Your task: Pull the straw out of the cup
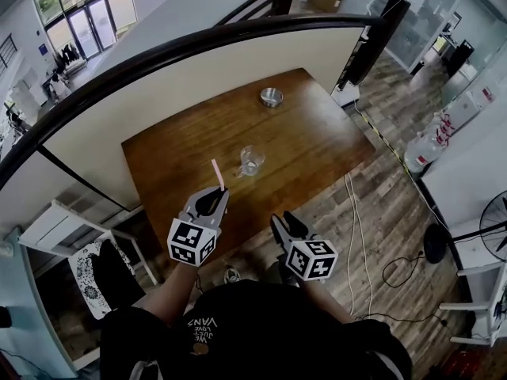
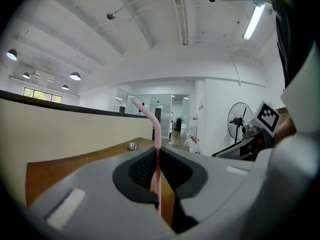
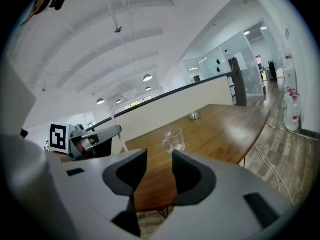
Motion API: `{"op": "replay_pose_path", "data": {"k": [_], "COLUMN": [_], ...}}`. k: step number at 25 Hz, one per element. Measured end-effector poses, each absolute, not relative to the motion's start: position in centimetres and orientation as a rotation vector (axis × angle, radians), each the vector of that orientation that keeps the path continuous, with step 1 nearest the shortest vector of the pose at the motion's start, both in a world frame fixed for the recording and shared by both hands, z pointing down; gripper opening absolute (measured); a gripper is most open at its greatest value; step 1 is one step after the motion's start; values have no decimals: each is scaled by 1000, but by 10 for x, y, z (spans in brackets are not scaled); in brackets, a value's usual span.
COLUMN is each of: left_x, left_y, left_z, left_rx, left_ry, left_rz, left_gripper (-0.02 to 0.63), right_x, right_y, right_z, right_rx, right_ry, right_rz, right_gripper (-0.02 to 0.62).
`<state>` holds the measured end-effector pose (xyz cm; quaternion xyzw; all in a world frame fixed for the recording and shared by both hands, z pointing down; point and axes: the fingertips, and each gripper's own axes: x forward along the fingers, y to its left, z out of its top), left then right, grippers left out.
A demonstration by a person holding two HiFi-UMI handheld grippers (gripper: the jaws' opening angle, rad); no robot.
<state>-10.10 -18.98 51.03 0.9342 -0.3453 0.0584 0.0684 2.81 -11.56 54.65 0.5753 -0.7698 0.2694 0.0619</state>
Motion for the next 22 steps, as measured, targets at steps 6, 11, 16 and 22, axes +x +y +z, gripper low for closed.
{"op": "replay_pose_path", "data": {"k": [6, 11, 16, 22], "left_x": [-101, -91, -79, -58], "left_y": [-169, -150, -130, -103], "left_z": [520, 516, 515, 521], "left_rx": [2763, 2737, 2700, 2711], "left_ry": [-1085, -1130, -1187, -1232], "left_rz": [197, 207, 209, 278], "left_gripper": [32, 32, 32, 32], "right_x": [34, 47, 63, 82], "right_y": [-111, -106, -97, -84], "right_z": [543, 536, 532, 532], "right_rx": [1687, 1636, 1579, 1519], "right_ry": [-2363, -2393, -2419, -2442], "right_rz": [806, 791, 775, 766], "right_gripper": [161, 147, 137, 105]}}
